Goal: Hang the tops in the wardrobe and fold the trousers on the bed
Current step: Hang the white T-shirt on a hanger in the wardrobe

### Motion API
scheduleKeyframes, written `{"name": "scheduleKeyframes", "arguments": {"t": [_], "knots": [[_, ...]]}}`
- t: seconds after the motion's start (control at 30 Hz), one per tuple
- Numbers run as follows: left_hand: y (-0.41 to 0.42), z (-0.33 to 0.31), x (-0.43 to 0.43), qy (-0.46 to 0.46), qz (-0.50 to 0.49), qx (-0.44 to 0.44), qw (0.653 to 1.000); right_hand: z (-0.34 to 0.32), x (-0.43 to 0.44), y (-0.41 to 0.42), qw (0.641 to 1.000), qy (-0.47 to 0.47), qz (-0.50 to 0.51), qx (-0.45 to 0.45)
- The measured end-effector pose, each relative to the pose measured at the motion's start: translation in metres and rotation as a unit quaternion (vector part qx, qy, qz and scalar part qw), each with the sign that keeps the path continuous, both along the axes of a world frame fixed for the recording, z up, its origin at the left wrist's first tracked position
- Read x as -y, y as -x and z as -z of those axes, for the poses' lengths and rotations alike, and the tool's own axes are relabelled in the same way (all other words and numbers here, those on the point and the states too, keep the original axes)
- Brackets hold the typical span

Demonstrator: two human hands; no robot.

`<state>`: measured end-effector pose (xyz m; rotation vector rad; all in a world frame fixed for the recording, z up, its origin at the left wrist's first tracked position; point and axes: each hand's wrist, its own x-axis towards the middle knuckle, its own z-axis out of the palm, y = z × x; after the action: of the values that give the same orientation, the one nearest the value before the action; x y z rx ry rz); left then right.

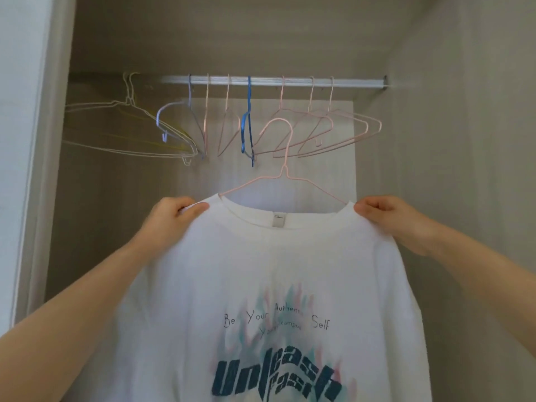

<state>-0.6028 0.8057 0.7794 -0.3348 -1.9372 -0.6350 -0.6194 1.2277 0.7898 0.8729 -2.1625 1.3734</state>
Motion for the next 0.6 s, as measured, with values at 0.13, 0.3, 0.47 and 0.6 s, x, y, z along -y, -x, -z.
{"name": "scheduleKeyframes", "arguments": {"t": [0.13, 0.3, 0.47, 0.6], "knots": [[0.011, 0.007, -0.015, -0.028, -0.043, -0.037, 0.998, -0.004, -0.009, 0.000, 0.999, -0.021, -0.020, 0.024], [0.034, 0.021, -0.030, -0.026, -0.084, -0.017, 0.996, 0.001, -0.024, -0.007, 0.989, -0.080, -0.086, 0.096], [0.061, 0.029, -0.052, -0.041, -0.036, 0.009, 0.998, 0.005, -0.029, -0.021, 0.990, -0.124, 0.058, -0.033], [0.083, 0.031, -0.077, -0.037, -0.010, 0.021, 0.999, 0.012, -0.026, -0.034, 0.872, -0.310, 0.312, -0.214]]}}
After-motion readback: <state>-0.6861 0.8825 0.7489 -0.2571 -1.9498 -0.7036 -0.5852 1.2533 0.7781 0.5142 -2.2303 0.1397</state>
